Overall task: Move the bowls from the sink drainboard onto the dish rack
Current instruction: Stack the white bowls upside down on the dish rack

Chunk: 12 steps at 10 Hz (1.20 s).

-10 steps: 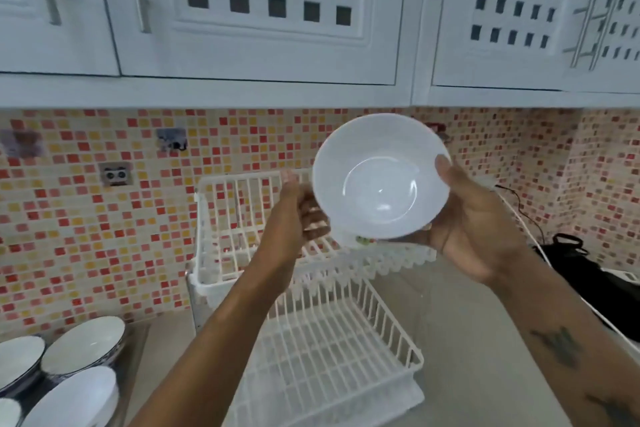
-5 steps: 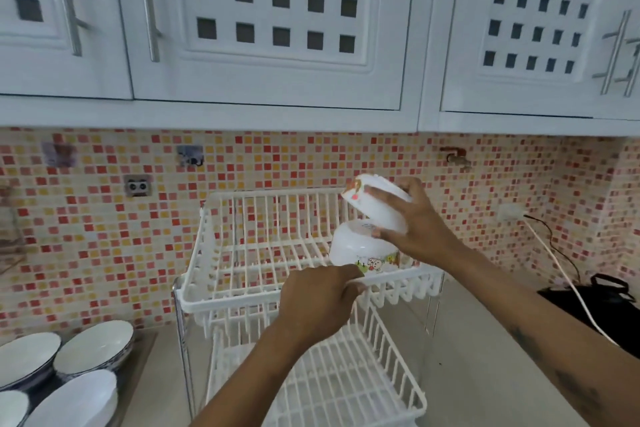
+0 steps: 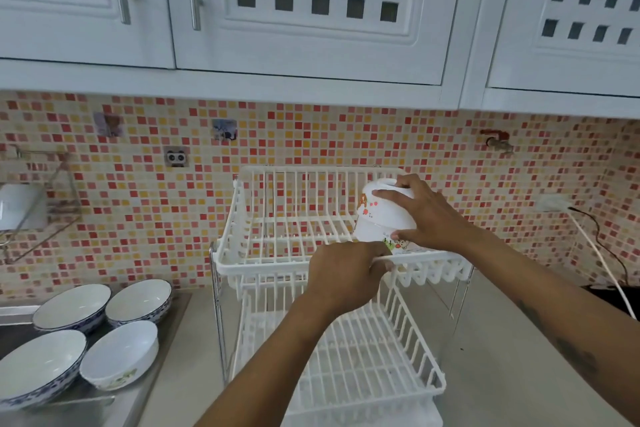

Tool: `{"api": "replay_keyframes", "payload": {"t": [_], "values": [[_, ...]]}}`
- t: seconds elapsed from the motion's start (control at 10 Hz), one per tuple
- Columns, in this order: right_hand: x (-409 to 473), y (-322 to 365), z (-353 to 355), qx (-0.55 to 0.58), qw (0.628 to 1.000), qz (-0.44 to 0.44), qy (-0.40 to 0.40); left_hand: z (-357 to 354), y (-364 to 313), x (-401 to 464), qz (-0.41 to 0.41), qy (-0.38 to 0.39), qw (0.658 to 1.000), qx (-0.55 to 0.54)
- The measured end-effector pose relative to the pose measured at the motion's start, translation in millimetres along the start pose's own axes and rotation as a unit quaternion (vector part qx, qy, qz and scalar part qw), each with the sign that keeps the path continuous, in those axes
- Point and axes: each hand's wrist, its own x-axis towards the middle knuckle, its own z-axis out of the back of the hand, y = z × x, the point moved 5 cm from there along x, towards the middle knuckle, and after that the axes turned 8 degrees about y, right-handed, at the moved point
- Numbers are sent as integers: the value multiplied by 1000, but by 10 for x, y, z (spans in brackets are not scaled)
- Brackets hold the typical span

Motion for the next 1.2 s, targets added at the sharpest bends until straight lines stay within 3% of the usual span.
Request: {"api": "replay_keyframes", "payload": {"t": [0.6,0.8,1.0,1.1,1.2], "values": [[49,-93,-157,16,997,-39,67,-36,1,-5,-19,-33,999,-15],[64,-95,-170,71,993,-63,67,53,9,-75,-14,-53,998,-35],[75,198,147,168,975,-49,-136,226,79,-143,-29,-24,985,-169],[127,724,354,280,940,-23,-193,400,355,-337,-29,-62,964,-256],[130,1482,529,385,890,71,-235,614,822,-706,-23,-161,931,-327]]}}
